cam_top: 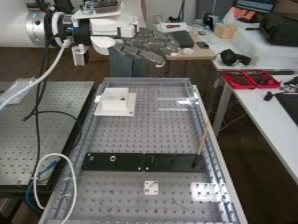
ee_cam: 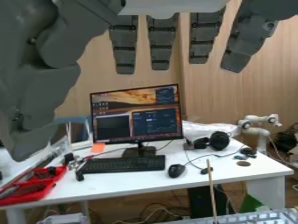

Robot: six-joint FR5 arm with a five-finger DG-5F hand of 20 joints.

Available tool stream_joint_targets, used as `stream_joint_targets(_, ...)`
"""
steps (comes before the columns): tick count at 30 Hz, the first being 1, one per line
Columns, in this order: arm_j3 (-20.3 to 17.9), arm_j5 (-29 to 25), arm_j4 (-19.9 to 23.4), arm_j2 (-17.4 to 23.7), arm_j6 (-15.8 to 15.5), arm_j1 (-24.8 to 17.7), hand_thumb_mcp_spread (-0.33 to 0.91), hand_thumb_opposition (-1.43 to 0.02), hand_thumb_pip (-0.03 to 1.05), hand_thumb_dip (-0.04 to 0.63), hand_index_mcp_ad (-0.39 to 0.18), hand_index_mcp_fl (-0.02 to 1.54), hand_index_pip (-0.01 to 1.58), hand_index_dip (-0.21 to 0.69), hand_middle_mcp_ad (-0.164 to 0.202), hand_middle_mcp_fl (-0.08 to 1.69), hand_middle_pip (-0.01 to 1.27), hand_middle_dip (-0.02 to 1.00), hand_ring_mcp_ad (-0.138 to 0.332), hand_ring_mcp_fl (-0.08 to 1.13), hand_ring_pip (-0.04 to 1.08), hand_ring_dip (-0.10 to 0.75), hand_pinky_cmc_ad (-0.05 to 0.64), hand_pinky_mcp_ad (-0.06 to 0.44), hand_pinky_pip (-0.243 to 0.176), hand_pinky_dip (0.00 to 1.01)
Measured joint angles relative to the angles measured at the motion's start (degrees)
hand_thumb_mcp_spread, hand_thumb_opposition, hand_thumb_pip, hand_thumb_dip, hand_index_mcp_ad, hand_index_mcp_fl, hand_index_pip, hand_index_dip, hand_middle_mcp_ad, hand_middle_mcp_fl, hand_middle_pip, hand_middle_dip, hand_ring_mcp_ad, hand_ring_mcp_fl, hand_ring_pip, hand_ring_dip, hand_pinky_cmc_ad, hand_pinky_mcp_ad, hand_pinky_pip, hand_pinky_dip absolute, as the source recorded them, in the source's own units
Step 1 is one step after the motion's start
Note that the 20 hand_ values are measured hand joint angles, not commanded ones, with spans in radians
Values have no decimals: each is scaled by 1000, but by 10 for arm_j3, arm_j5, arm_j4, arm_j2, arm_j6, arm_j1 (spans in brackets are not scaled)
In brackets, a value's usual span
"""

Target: Grab the bearing and place it in the white container

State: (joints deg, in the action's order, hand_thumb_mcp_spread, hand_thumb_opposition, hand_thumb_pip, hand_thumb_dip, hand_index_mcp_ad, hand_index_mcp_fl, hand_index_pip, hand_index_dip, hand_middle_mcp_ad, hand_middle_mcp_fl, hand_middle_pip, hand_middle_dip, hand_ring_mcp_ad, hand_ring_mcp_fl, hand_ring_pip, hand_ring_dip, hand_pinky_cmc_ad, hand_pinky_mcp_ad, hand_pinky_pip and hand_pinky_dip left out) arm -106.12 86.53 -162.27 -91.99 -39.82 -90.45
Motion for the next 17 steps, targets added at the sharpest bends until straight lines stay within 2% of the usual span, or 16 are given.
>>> stream_joint_targets(17,-9,4,-2,15,-1,7,309,-709,318,82,-105,155,101,175,59,56,140,195,188,12,96,106,360,286,-75,169)
